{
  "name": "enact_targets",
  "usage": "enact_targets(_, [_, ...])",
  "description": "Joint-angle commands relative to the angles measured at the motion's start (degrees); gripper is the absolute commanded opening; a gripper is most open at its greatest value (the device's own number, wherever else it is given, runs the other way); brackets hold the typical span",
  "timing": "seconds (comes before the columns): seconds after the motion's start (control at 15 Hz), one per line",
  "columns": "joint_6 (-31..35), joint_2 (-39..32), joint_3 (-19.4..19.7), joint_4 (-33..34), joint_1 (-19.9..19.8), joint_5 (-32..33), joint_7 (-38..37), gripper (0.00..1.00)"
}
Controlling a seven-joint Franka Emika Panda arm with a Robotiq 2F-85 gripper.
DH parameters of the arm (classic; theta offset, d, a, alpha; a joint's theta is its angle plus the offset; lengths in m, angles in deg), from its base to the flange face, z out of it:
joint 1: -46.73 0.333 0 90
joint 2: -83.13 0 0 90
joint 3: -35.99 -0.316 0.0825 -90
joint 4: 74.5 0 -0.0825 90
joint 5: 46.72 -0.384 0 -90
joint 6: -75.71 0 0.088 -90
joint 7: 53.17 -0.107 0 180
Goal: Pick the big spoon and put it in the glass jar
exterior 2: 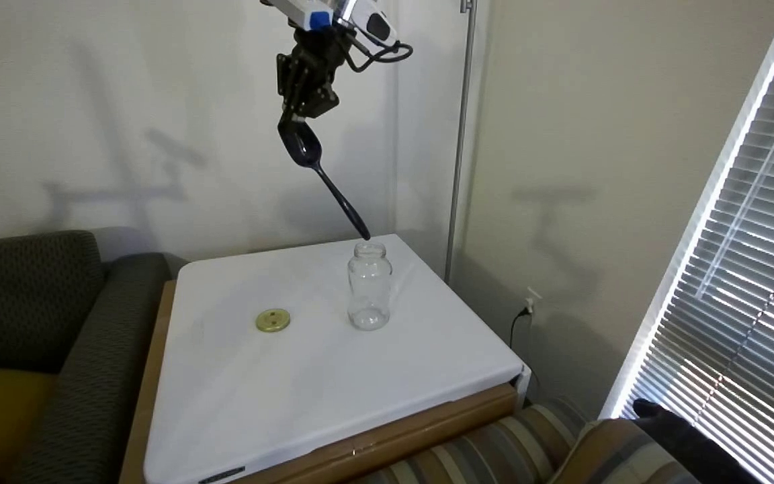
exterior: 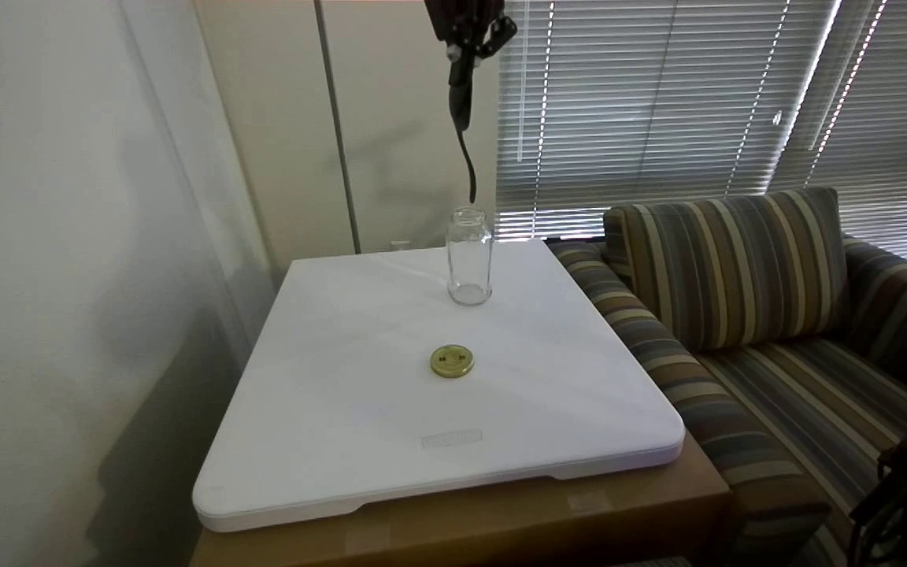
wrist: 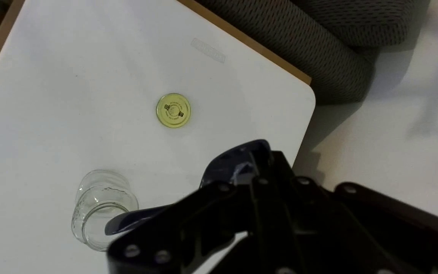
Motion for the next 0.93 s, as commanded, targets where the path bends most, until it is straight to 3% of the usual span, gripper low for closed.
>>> enact_targets(0.0, [0.61,-0.12,-1.67,-1.16,-2.09,-3.11,-1.22,0.02])
enact_targets(0.2, [0.83,-0.56,-2.17,-1.2,-3.18,-5.63,-1.88,0.02])
enact_targets(0.27, [-0.71,-3.31,-3.71,3.29,-3.57,-5.05,-3.07,0.02])
enact_targets(0.33, [0.96,-0.95,-2.62,-1.0,-3.72,-6.24,-2.33,0.02])
enact_targets(0.53, [1.57,-1.81,-3.09,-0.58,-4.32,-6.98,-2.44,0.02])
enact_targets(0.6, [0.37,-4.4,-4.36,3.59,-4.45,-5.94,-3.48,0.02])
enact_targets(0.67, [2.08,-2.19,-3.09,-0.34,-4.48,-6.99,-2.53,0.02])
enact_targets(0.87, [2.95,-2.46,-3.2,-0.29,-4.63,-6.94,-2.51,0.02])
